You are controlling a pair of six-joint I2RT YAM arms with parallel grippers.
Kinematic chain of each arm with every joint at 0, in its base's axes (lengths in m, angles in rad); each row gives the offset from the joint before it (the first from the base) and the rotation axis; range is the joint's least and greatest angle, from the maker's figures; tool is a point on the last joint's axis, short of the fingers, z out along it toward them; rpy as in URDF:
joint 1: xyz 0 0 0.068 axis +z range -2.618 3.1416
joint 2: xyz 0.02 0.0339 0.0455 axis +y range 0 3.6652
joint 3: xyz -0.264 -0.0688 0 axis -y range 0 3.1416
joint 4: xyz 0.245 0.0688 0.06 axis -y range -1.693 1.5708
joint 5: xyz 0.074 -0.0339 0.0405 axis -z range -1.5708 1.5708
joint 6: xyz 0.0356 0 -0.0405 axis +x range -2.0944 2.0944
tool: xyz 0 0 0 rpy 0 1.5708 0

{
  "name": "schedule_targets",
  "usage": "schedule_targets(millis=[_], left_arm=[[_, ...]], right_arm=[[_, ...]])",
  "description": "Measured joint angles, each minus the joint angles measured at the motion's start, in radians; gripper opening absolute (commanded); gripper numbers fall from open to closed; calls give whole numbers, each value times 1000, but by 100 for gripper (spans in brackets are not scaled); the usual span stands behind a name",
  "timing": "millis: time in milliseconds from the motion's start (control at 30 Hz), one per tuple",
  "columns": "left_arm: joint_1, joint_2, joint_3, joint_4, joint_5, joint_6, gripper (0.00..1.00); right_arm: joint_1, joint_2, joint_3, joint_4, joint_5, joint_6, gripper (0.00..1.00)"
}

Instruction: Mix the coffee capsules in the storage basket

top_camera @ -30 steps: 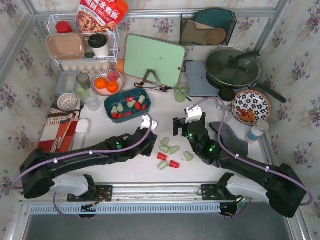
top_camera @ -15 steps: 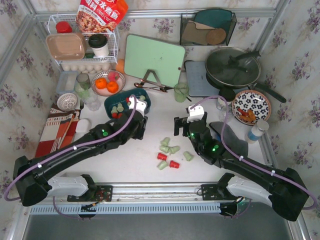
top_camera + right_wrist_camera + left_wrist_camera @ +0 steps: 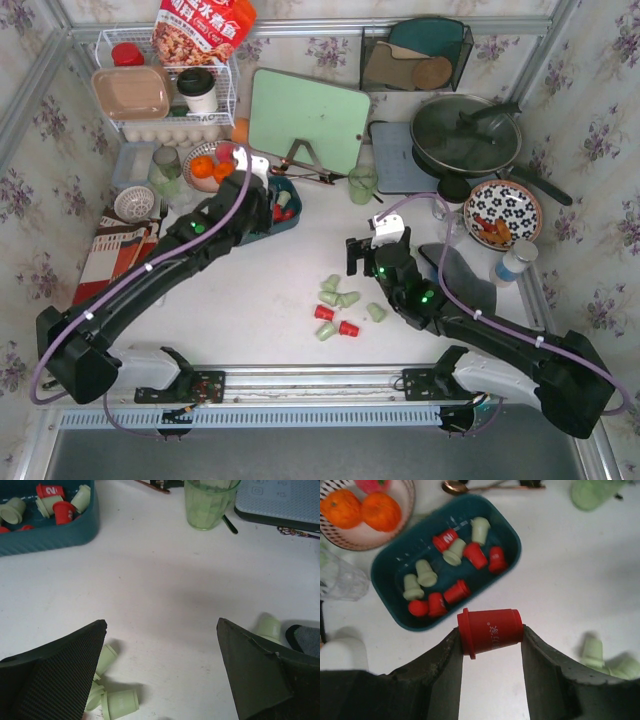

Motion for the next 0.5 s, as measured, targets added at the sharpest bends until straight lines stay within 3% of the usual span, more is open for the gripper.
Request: schedule_targets(millis=[133, 367, 500], left_arm=[[81, 74, 69, 42, 20, 22, 36], [259, 345, 184, 77, 64, 19, 37], [333, 464, 245, 68, 78, -2, 48]], right_arm=[[0, 30, 0, 1, -9, 0, 100], [0, 36, 1, 5, -14, 0, 100], [0, 36, 2, 5, -26, 6, 100]])
